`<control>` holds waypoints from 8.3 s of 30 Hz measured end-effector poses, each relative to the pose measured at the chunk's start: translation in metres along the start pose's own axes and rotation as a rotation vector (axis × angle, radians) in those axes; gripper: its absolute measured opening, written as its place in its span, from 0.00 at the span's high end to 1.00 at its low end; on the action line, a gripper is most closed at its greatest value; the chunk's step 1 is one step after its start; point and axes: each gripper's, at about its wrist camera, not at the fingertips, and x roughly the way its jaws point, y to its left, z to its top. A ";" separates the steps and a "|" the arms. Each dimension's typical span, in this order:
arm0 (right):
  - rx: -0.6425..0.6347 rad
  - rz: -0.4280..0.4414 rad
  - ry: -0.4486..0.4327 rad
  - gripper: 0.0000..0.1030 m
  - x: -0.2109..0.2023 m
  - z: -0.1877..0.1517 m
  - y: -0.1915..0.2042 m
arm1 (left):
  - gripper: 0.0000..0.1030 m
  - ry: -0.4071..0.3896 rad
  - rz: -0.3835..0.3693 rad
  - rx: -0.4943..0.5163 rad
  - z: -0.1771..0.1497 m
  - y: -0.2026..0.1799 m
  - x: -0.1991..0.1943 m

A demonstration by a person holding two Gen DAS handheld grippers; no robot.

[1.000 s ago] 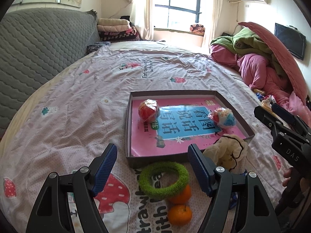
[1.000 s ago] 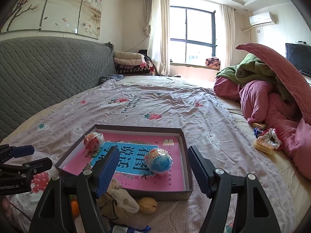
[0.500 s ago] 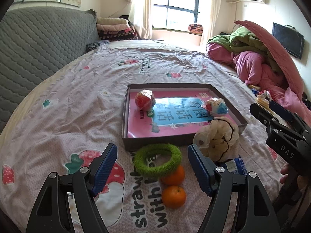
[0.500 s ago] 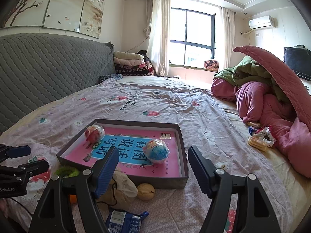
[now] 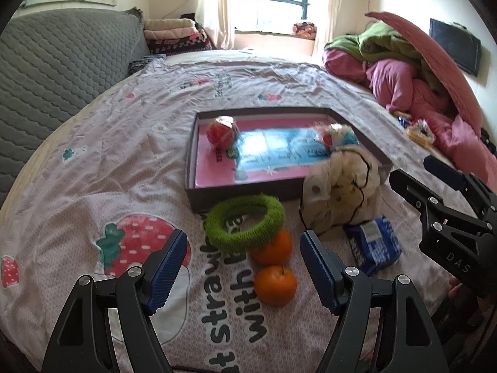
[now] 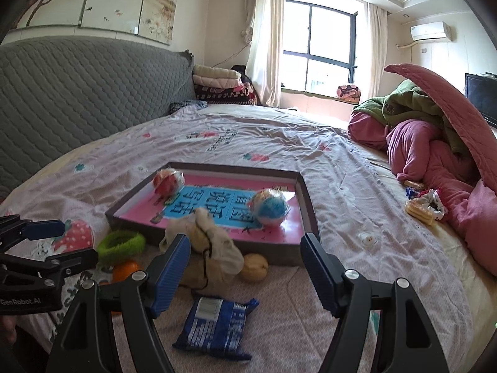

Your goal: Organize objects

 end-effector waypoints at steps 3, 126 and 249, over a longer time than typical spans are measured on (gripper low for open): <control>0.005 0.008 0.027 0.29 0.001 -0.006 0.001 | 0.26 0.029 -0.007 0.017 -0.004 -0.003 0.005; -0.005 0.107 0.126 0.50 0.010 -0.026 0.015 | 0.62 0.022 -0.104 0.000 0.026 -0.032 0.012; -0.045 0.082 -0.140 0.49 0.085 0.115 0.004 | 0.62 -0.086 0.063 -0.114 0.149 0.041 0.088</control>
